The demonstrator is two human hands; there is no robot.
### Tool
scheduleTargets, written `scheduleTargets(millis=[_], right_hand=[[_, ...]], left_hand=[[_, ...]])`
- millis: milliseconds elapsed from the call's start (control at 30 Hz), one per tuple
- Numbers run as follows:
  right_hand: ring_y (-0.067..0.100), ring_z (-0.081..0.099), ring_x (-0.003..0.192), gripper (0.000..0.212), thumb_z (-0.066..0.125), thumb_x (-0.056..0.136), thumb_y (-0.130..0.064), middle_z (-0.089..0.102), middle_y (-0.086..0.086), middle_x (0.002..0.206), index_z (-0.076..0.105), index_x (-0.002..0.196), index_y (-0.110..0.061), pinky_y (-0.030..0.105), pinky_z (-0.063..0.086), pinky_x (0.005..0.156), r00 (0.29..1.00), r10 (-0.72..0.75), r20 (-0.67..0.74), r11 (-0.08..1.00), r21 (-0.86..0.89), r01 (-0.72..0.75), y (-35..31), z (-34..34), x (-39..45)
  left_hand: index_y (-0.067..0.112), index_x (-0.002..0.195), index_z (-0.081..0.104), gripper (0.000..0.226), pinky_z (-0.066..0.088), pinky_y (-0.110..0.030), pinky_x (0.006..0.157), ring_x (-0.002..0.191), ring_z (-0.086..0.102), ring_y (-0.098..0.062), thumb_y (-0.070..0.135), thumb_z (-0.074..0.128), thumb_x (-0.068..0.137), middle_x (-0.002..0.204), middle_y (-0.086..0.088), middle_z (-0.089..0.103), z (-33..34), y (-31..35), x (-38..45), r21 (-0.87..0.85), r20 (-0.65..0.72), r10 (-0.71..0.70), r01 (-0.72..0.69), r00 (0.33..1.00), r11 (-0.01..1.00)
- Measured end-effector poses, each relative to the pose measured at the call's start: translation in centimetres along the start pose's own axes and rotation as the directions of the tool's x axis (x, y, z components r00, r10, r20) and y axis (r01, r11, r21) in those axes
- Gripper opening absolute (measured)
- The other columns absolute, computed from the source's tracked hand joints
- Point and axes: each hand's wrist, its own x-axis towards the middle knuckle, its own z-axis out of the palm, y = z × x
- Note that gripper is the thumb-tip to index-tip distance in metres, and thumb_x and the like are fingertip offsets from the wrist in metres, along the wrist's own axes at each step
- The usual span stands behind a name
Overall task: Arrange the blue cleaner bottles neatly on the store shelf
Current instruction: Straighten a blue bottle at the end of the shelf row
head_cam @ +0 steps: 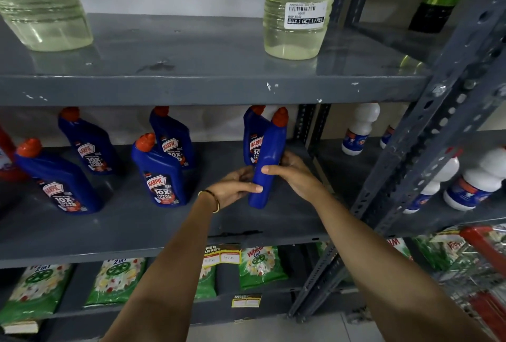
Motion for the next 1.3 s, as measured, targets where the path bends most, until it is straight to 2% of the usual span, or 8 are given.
scheduleTargets(millis=[133, 333, 500, 667, 800, 900, 1067, 1300], right_hand=[[0.023, 0.063, 0.107, 0.048, 0.074, 0.068, -0.011, 0.067, 0.006, 0.111, 0.059, 0.114, -0.014, 0.034, 0.051, 0.095, 0.997, 0.030, 0.078, 0.999, 0.038, -0.033, -0.4, -0.4, 0.2], [0.015, 0.066, 0.104, 0.037, 0.069, 0.077, -0.011, 0.070, 0.001, 0.110, 0.063, 0.112, -0.020, 0.027, 0.054, 0.086, 0.993, 0.078, 0.094, 0.990, 0.110, -0.088, -0.3, -1.4, 0.5], [0.020, 0.064, 0.107, 0.040, 0.070, 0.078, -0.016, 0.067, 0.005, 0.117, 0.060, 0.116, -0.020, 0.034, 0.054, 0.087, 0.996, 0.094, 0.006, 0.994, -0.053, -0.093, 0.3, -1.3, 0.3], [0.015, 0.065, 0.100, 0.039, 0.070, 0.078, -0.009, 0.067, 0.004, 0.112, 0.060, 0.114, -0.020, 0.020, 0.056, 0.071, 0.998, 0.021, -0.056, 0.999, -0.029, -0.023, 0.8, -0.6, 0.7], [0.010, 0.067, 0.100, 0.039, 0.066, 0.080, -0.002, 0.069, -0.003, 0.109, 0.061, 0.110, -0.026, 0.022, 0.056, 0.076, 0.999, 0.028, -0.020, 0.999, 0.035, -0.027, 1.4, -1.2, 0.9], [0.010, 0.067, 0.101, 0.042, 0.063, 0.080, 0.002, 0.069, -0.003, 0.110, 0.060, 0.114, -0.023, 0.023, 0.056, 0.076, 0.998, 0.066, 0.010, 0.996, 0.051, -0.067, 2.3, -1.7, 1.1], [0.014, 0.062, 0.105, 0.053, 0.059, 0.080, 0.009, 0.058, 0.017, 0.128, 0.048, 0.130, -0.007, 0.024, 0.055, 0.083, 0.991, 0.129, -0.020, 0.991, 0.023, -0.129, 4.3, -2.1, 1.3], [0.024, 0.054, 0.121, 0.057, 0.060, 0.083, 0.003, 0.054, 0.015, 0.135, 0.042, 0.136, -0.006, 0.036, 0.050, 0.095, 0.983, 0.171, -0.063, 0.985, -0.021, -0.173, 4.7, -2.2, 1.0]], left_hand=[[0.017, 0.130, 0.043, 0.060, 0.043, -0.038, 0.102, 0.118, 0.053, -0.021, -0.002, 0.064, 0.077, 0.125, -0.003, 0.055, 0.4, 0.2, 0.3, 0.034, -0.005, 0.004, -0.004, 1.000, 0.999], [0.017, 0.128, 0.044, 0.072, 0.054, -0.026, 0.078, 0.102, 0.060, -0.013, 0.018, 0.079, 0.065, 0.113, 0.002, 0.060, 2.0, 0.5, 0.9, 0.179, -0.238, 0.050, -0.007, 0.970, 0.984], [0.012, 0.117, 0.048, 0.083, 0.057, -0.038, 0.081, 0.096, 0.062, -0.021, 0.032, 0.087, 0.047, 0.111, -0.006, 0.063, 3.7, -0.2, 2.1, 0.283, -0.611, 0.220, -0.050, 0.760, 0.958], [0.015, 0.118, 0.042, 0.095, 0.056, -0.040, 0.079, 0.094, 0.056, -0.020, 0.048, 0.084, 0.040, 0.115, -0.004, 0.051, 5.0, -0.7, 2.2, 0.423, -0.712, 0.297, 0.051, 0.636, 0.905], [0.007, 0.120, 0.048, 0.075, 0.052, -0.042, 0.089, 0.104, 0.058, -0.026, 0.019, 0.085, 0.057, 0.118, -0.012, 0.059, 2.8, -0.8, 2.0, 0.354, -0.639, 0.260, -0.023, 0.724, 0.935], [0.003, 0.115, 0.055, 0.054, 0.050, -0.038, 0.089, 0.102, 0.057, -0.025, 0.011, 0.078, 0.067, 0.115, -0.018, 0.062, 1.3, -1.0, 1.7, 0.360, -0.586, 0.212, 0.017, 0.782, 0.933], [-0.001, 0.112, 0.057, 0.046, 0.047, -0.028, 0.081, 0.092, 0.055, -0.020, 0.006, 0.075, 0.070, 0.113, -0.021, 0.063, 1.4, -2.0, 1.9, 0.396, -0.605, 0.237, 0.029, 0.760, 0.918], [0.001, 0.121, 0.048, 0.050, 0.047, -0.033, 0.091, 0.110, 0.056, -0.029, 0.011, 0.070, 0.077, 0.121, -0.019, 0.060, 1.2, -2.5, 2.3, 0.388, -0.573, 0.202, 0.046, 0.794, 0.920]])
